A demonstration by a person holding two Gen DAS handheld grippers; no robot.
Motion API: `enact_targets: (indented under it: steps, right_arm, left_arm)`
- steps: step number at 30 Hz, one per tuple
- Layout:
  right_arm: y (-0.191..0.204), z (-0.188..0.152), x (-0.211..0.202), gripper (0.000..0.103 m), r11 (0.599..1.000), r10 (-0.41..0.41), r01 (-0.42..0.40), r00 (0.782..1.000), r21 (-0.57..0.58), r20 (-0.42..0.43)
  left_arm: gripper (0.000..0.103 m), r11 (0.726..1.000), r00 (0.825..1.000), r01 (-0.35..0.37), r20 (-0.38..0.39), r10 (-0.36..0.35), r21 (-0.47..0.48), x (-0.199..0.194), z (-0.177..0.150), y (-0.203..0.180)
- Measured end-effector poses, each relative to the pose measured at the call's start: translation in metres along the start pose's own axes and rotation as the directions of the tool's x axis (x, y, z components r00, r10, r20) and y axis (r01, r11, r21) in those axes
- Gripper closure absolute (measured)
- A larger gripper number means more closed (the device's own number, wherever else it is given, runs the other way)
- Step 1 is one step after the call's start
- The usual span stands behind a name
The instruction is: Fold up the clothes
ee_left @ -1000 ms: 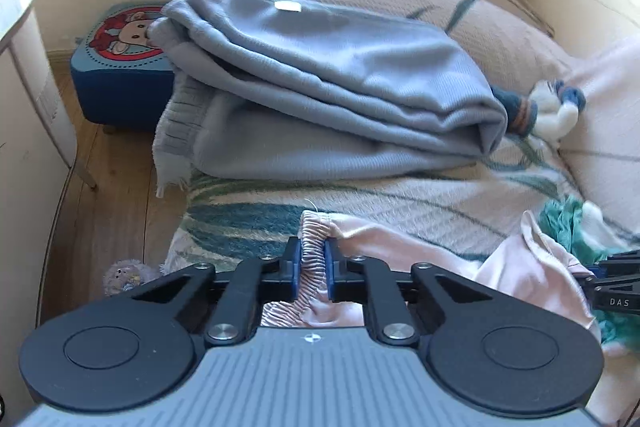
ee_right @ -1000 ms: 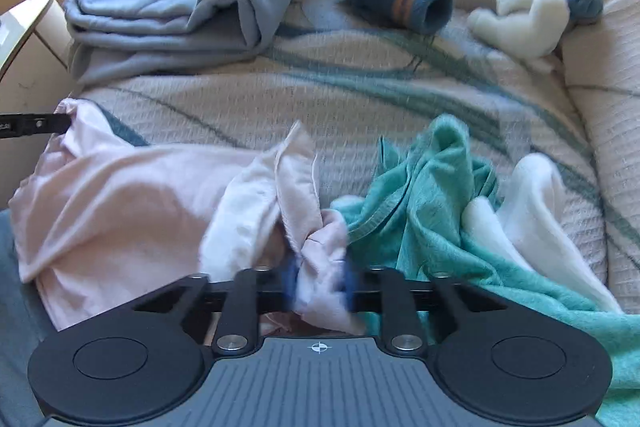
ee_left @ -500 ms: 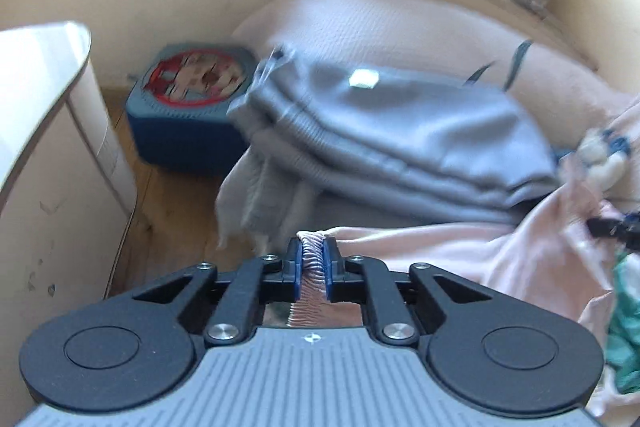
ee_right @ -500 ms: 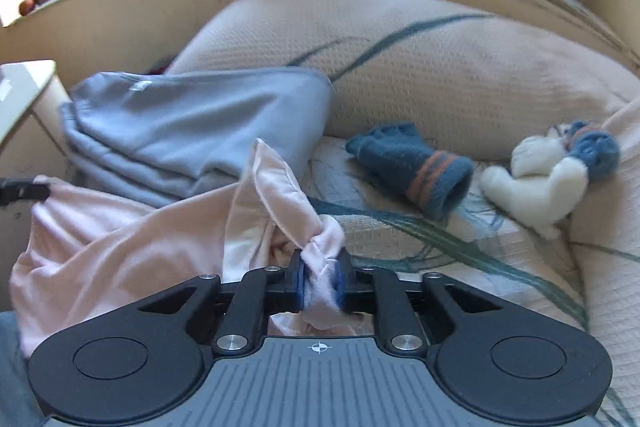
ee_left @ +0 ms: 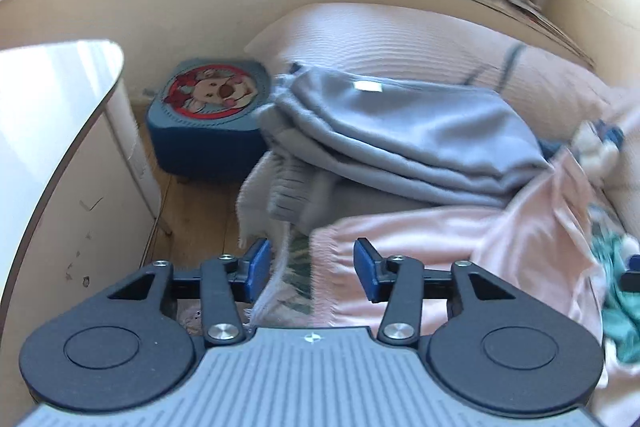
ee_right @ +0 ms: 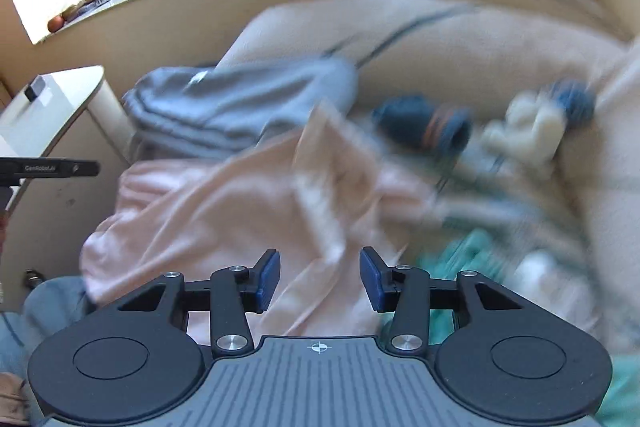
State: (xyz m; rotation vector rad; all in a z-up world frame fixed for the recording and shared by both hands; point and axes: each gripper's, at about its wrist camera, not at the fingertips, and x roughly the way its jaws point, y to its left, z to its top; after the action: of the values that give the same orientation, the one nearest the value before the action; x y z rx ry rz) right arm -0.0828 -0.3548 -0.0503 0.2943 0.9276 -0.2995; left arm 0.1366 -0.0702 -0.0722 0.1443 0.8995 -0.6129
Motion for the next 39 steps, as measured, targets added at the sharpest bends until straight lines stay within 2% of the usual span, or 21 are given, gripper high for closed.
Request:
enact_targets:
  steps: [3, 8, 9, 10, 13, 16, 20, 23, 27, 30, 32, 35, 37, 39]
  right_arm:
    - [0.002, -0.013, 0.026, 0.060, 0.998, 0.022, -0.019, 0.999, 0.063, -0.047]
    - [0.001, -0.016, 0.055, 0.061, 0.993, -0.030, 0.037, 0.998, 0.114, -0.056]
    - [0.001, -0.016, 0.059, 0.072, 0.993, -0.044, 0.051, 0.997, 0.105, -0.064]
    - [0.001, -0.015, 0.063, 0.090, 0.993, -0.058, 0.065, 0.996, 0.098, -0.071]
    - [-0.002, -0.016, 0.048, 0.097, 0.992, -0.059, 0.063, 0.998, 0.106, -0.038]
    - [-0.003, -0.019, 0.017, 0.098, 0.994, -0.043, 0.041, 0.999, 0.106, 0.017]
    - [-0.002, -0.027, -0.047, 0.098, 0.992, 0.011, -0.020, 0.997, 0.122, 0.076]
    - [0.004, -0.044, -0.076, 0.098, 0.989, 0.067, -0.076, 0.995, 0.129, 0.072]
    - [0.013, -0.076, -0.052, 0.098, 0.988, 0.069, -0.061, 0.996, 0.142, -0.051]
    - [0.009, -0.100, -0.030, 0.098, 0.984, 0.050, -0.024, 0.988, 0.175, -0.147]
    - [0.005, -0.112, -0.019, 0.098, 0.984, 0.022, 0.013, 0.982, 0.180, -0.190]
    - [0.000, -0.113, -0.012, 0.097, 0.980, 0.016, 0.022, 0.981, 0.196, -0.193]
    - [0.002, -0.102, -0.022, 0.087, 0.985, 0.001, 0.027, 0.987, 0.173, -0.161]
    - [0.002, -0.088, -0.036, 0.083, 0.988, -0.004, 0.020, 0.994, 0.151, -0.105]
  left_arm:
    - [0.058, 0.999, 1.000, 0.026, -0.006, -0.026, 0.028, -0.008, -0.008, -0.014]
    - [0.058, 0.999, 0.999, 0.032, -0.034, -0.031, 0.026, -0.008, -0.023, -0.021]
    - [0.058, 0.999, 0.999, 0.034, -0.042, -0.033, 0.020, -0.007, -0.025, -0.021]
    - [0.058, 0.999, 0.998, 0.035, -0.045, -0.034, 0.018, -0.006, -0.027, -0.021]
    - [0.058, 1.000, 0.998, 0.024, -0.050, -0.023, 0.019, -0.005, -0.030, -0.018]
    - [0.058, 1.000, 0.998, 0.010, -0.059, -0.009, 0.016, -0.003, -0.032, -0.013]
    - [0.057, 1.000, 0.998, -0.013, -0.065, 0.014, 0.013, 0.003, -0.031, -0.006]
    - [0.057, 1.000, 0.997, -0.017, -0.077, 0.017, 0.008, 0.008, -0.032, -0.003]
    - [0.056, 0.999, 0.996, -0.023, -0.085, 0.026, 0.034, 0.009, -0.035, -0.007]
    - [0.049, 0.998, 0.996, -0.033, -0.078, 0.037, 0.050, 0.006, -0.039, -0.005]
    - [0.049, 0.998, 0.996, -0.037, -0.084, 0.041, 0.042, 0.007, -0.040, -0.003]
    - [0.049, 0.998, 0.995, -0.046, -0.091, 0.049, 0.037, 0.009, -0.038, -0.001]
    - [0.049, 0.998, 0.995, -0.050, -0.081, 0.053, 0.044, 0.008, -0.035, -0.002]
    - [0.049, 0.997, 0.996, -0.058, -0.071, 0.062, 0.055, 0.007, -0.031, -0.004]
